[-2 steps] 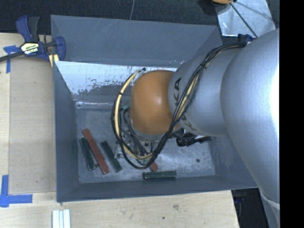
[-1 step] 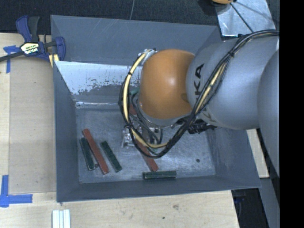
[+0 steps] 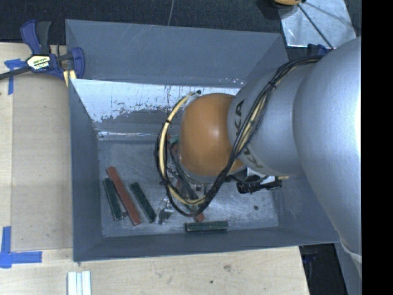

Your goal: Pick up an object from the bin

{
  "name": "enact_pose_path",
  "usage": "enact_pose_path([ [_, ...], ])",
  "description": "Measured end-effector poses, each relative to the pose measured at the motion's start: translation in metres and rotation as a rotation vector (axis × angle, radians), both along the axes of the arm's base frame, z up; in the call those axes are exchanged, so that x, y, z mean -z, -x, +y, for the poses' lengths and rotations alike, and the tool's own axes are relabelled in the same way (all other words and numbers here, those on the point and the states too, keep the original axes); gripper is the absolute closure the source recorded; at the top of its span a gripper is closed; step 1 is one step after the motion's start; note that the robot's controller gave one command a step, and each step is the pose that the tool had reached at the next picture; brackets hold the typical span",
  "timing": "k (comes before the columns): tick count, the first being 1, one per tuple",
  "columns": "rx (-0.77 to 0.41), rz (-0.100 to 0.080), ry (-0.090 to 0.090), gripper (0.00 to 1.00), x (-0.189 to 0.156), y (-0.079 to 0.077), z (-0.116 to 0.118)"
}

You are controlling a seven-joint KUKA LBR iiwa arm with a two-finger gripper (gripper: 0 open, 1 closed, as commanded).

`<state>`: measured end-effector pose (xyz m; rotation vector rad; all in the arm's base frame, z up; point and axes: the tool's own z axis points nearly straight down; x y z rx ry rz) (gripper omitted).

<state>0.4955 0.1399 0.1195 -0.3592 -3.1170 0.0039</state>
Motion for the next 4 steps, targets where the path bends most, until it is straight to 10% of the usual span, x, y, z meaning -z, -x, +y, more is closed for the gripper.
enact_pose_path([
  [1, 0.001, -0.006, -0.002, 0.00, -0.004, -0.001, 0.000],
  [2, -0.020, -0.026, -0.006, 1.00, 0.042, -0.011, 0.041],
  [4, -0.049, -0.002, -0.001, 1.00, 0.002, -0.013, 0.038],
])
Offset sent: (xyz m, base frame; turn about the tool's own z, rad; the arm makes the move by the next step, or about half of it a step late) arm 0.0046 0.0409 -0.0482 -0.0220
